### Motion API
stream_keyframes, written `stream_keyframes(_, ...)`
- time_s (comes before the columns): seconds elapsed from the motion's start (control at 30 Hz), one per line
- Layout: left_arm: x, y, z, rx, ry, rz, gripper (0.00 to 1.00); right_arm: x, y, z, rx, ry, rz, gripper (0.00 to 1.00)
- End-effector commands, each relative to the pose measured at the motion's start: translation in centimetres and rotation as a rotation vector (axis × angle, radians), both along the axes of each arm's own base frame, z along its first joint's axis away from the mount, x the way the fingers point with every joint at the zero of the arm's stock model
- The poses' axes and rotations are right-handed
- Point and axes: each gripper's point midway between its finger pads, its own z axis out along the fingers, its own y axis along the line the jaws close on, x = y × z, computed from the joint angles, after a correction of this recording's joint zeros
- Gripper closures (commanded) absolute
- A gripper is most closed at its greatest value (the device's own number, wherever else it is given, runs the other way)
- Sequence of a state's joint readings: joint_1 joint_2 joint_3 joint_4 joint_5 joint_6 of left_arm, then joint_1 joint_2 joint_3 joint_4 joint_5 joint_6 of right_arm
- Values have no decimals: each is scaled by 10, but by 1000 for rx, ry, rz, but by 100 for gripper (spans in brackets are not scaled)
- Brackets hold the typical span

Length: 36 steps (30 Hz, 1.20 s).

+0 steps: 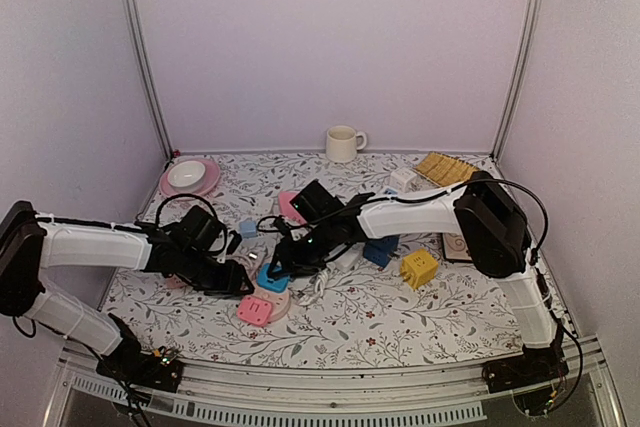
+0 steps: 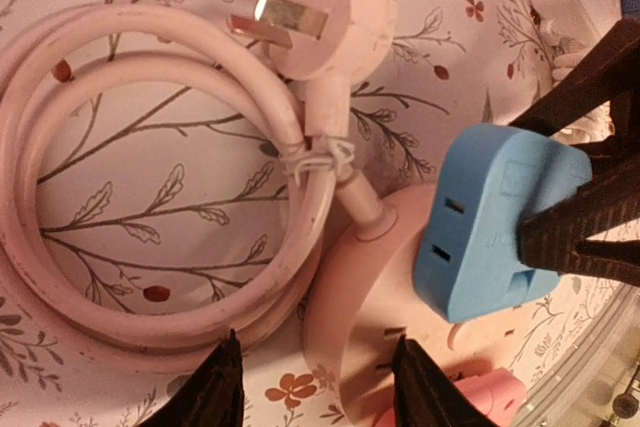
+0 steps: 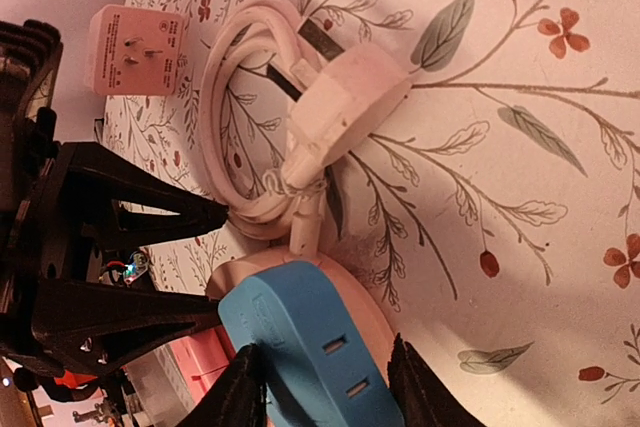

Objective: Pull the plug off the socket

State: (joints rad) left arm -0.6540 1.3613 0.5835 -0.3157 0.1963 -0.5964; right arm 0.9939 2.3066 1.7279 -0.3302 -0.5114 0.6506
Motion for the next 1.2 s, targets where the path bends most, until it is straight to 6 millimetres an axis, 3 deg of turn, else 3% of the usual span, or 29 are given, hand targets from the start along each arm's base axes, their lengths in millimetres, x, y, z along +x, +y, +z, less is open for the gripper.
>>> stream_keyframes(0.0,-10,17,-23,123,36,-2,50,-7,5,33,48,-25,19,60)
stream_keyframes(0.43,-6,13,-18,118,22,-8,50,-21,9,22,45,-7,61,75)
stream_keyframes(0.63,0,10,-5,112,-1,-14,50,-19,8,24,41,-10,45,96)
stream_keyframes(0.83,22,-3,40,70,-88,-12,50,-5,0,41,34,-73,-21,97)
stream_keyframes(1.17,42,-3,90,-133,-116,35,30,24,-26,99,143,-140,-148,98)
